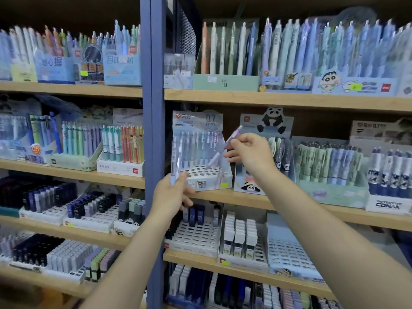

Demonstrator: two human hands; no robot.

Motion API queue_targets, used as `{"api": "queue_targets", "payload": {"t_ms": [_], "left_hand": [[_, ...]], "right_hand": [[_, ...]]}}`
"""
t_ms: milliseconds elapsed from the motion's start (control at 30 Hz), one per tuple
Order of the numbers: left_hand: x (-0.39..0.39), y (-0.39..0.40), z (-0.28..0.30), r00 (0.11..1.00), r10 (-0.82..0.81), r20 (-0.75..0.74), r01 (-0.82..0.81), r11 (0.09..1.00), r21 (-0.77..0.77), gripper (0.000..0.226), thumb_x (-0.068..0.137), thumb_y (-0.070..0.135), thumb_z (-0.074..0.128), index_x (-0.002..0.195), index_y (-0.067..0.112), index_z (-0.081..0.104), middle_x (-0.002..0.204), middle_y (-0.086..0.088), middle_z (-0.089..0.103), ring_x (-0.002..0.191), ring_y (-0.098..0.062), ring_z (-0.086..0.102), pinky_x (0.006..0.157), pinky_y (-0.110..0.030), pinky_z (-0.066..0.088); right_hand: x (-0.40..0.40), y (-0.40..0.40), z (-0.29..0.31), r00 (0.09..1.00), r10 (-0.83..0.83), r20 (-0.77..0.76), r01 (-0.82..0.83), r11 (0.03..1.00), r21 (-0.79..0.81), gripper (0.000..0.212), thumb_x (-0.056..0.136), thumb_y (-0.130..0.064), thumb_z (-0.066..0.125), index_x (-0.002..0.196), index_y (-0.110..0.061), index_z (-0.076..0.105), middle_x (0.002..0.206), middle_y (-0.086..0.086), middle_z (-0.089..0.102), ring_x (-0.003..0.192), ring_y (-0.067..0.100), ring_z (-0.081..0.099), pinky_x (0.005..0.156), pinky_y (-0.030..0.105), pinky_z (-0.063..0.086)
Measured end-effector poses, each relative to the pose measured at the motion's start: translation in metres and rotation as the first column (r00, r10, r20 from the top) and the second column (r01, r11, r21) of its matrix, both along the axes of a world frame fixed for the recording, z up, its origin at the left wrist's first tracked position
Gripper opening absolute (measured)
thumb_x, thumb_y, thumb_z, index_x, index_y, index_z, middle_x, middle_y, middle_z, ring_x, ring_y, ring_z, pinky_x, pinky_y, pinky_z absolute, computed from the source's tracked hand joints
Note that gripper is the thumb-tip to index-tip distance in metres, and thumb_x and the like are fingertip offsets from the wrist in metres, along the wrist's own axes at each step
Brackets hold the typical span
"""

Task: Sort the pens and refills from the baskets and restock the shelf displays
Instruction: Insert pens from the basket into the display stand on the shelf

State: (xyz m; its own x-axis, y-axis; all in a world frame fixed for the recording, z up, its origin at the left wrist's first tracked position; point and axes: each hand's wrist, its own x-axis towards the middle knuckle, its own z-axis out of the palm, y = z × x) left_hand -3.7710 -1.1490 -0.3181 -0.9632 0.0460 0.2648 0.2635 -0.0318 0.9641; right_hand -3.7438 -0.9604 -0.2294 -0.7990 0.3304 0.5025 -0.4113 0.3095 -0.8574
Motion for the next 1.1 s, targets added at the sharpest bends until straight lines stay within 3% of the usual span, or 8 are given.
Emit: {"api": "queue_targets", "payload": {"t_ms": [67,167,300,467,600,700,833,1100], "left_hand": [[-0.004,-0.006,-0.003,0.998,0.054,-0.028,-0.055,0.998,-0.042,0.023,0.106,0.036,0.046,0.115,0.025,0.064,0.084,-0.002,0.076,0.056,-0.017,0.064,0.052,-0.028,0.046],[-0.010,-0.010,-0.004,0.992,0.115,-0.047,-0.118,0.990,-0.074,0.023,0.105,0.039,0.046,0.113,0.027,0.063,0.086,0.001,0.076,0.060,-0.016,0.067,0.057,-0.030,0.047],[-0.008,0.001,0.000,0.998,0.009,-0.065,-0.015,0.996,-0.091,0.026,0.106,0.038,0.045,0.118,0.024,0.064,0.078,0.002,0.076,0.058,-0.017,0.068,0.053,-0.026,0.046],[-0.006,0.019,-0.001,0.995,-0.097,-0.036,0.092,0.987,-0.134,0.041,0.105,0.043,0.044,0.136,0.019,0.055,0.076,0.001,0.076,0.053,-0.018,0.066,0.043,-0.021,0.043],[-0.005,0.013,-0.003,0.998,-0.050,-0.033,0.046,0.991,-0.123,0.031,0.106,0.041,0.043,0.121,0.022,0.062,0.072,-0.004,0.075,0.050,-0.020,0.063,0.043,-0.018,0.040],[-0.007,0.002,-0.004,1.000,-0.023,-0.013,0.021,0.989,-0.145,0.027,0.105,0.043,0.044,0.113,0.024,0.061,0.074,-0.006,0.074,0.054,-0.022,0.064,0.050,-0.024,0.040],[-0.007,-0.004,-0.005,1.000,-0.002,-0.018,-0.001,0.993,-0.119,0.024,0.106,0.038,0.045,0.108,0.021,0.062,0.076,-0.005,0.076,0.056,-0.021,0.066,0.053,-0.025,0.041],[-0.002,0.001,-0.004,0.996,0.085,-0.038,-0.088,0.991,-0.097,0.026,0.107,0.039,0.041,0.107,0.019,0.059,0.071,0.002,0.076,0.060,-0.024,0.067,0.064,-0.032,0.048]], "right_hand": [[-0.007,0.001,0.002,0.998,-0.051,-0.023,0.053,0.997,0.052,0.012,0.100,-0.009,0.055,0.092,-0.012,0.064,0.086,0.013,0.073,0.076,0.021,0.074,0.073,0.036,0.062],[-0.014,-0.004,0.003,0.994,-0.097,-0.053,0.103,0.987,0.123,0.010,0.100,-0.009,0.054,0.097,-0.010,0.063,0.088,0.011,0.072,0.072,0.017,0.073,0.067,0.029,0.061],[-0.019,-0.008,0.005,0.974,-0.208,-0.093,0.224,0.950,0.217,0.010,0.100,-0.013,0.055,0.098,-0.011,0.064,0.086,0.006,0.071,0.066,0.013,0.070,0.058,0.020,0.057],[-0.029,-0.010,0.004,0.962,-0.264,-0.072,0.274,0.913,0.303,0.011,0.101,-0.017,0.053,0.099,-0.013,0.062,0.084,0.003,0.069,0.069,0.013,0.071,0.076,0.043,0.060],[-0.033,-0.008,0.000,0.967,-0.250,-0.055,0.255,0.918,0.303,0.012,0.102,-0.016,0.052,0.100,-0.010,0.062,0.086,0.006,0.069,0.067,0.013,0.070,0.074,0.043,0.060],[-0.033,-0.006,-0.003,0.968,-0.242,-0.058,0.249,0.932,0.263,0.011,0.102,-0.014,0.052,0.095,-0.014,0.060,0.090,0.008,0.070,0.063,0.011,0.069,0.068,0.037,0.061],[-0.032,-0.003,-0.003,0.962,-0.265,-0.067,0.274,0.926,0.262,0.013,0.101,-0.014,0.053,0.090,-0.018,0.060,0.082,0.003,0.069,0.063,0.013,0.070,0.071,0.043,0.061],[-0.035,-0.004,0.001,0.961,-0.277,0.021,0.255,0.909,0.331,0.010,0.100,-0.016,0.055,0.099,-0.013,0.064,0.075,0.006,0.072,0.060,0.012,0.069,0.071,0.037,0.061]]}}
